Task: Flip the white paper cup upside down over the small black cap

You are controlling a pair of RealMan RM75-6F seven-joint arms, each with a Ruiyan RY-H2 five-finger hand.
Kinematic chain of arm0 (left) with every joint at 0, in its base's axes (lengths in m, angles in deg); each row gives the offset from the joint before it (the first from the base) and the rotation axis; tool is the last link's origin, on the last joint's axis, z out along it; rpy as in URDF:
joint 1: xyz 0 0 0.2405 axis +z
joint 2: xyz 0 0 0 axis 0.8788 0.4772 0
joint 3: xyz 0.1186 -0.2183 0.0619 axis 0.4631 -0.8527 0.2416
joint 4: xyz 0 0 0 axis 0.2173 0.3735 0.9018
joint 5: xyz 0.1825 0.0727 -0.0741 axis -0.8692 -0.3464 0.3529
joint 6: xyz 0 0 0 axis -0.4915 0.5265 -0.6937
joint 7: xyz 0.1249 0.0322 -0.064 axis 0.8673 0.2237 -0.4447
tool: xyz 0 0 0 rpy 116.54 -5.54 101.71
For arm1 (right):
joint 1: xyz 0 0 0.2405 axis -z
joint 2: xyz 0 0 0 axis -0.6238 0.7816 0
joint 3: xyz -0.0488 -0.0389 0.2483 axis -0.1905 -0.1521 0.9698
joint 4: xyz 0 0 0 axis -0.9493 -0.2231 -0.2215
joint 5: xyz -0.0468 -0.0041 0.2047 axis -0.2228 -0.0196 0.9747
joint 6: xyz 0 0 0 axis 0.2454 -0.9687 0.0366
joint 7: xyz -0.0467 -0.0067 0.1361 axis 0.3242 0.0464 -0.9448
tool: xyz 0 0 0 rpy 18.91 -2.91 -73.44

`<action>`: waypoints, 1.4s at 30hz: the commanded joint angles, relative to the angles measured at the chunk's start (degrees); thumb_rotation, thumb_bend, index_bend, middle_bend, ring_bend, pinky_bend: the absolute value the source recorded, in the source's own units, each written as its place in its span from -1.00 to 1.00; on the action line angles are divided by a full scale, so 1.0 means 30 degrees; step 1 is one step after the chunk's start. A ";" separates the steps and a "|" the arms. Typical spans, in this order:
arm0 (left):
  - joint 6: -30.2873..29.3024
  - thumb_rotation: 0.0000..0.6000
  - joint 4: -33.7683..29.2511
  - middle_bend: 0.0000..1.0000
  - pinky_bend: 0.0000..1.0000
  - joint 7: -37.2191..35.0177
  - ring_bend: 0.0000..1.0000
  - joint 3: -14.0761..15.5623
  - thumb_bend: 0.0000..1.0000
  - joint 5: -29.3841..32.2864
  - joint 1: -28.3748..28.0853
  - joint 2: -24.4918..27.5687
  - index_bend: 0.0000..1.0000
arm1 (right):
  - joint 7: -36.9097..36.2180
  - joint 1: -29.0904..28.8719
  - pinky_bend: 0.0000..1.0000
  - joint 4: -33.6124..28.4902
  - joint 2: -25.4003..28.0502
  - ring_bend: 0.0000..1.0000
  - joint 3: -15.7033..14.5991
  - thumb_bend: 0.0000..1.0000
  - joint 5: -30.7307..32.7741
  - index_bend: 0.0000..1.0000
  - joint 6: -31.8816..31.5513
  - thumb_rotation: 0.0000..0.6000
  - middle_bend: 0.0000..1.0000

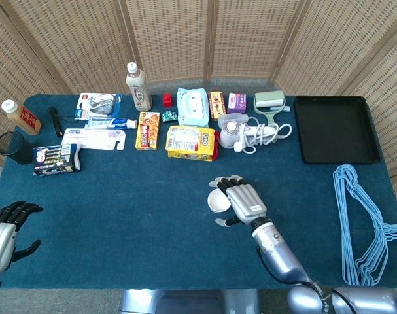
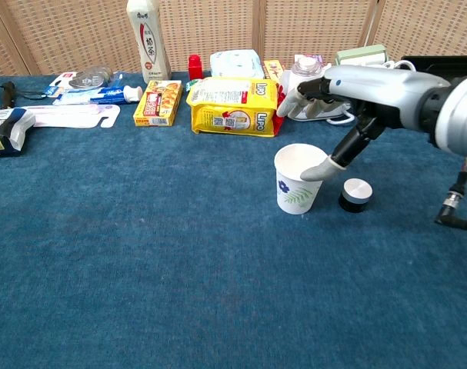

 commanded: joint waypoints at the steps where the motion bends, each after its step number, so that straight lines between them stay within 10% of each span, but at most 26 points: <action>1: -0.0023 1.00 -0.0006 -0.44 -0.63 -0.0022 -0.65 -0.0044 -0.64 -0.0047 -0.0063 0.0039 -0.44 | 0.0845 -0.0556 -0.81 0.0603 -0.0645 -0.66 0.0005 -0.57 0.0737 -0.63 -0.0514 0.79 -0.67; 42: 0.0037 1.00 0.0545 -0.44 -0.63 -0.0806 -0.65 -0.0011 -0.64 0.0041 -0.0479 -0.0146 -0.44 | 0.2680 -0.1707 -0.79 0.2791 -0.2928 -0.65 -0.0635 -0.55 0.3212 -0.50 -0.2393 0.78 -0.64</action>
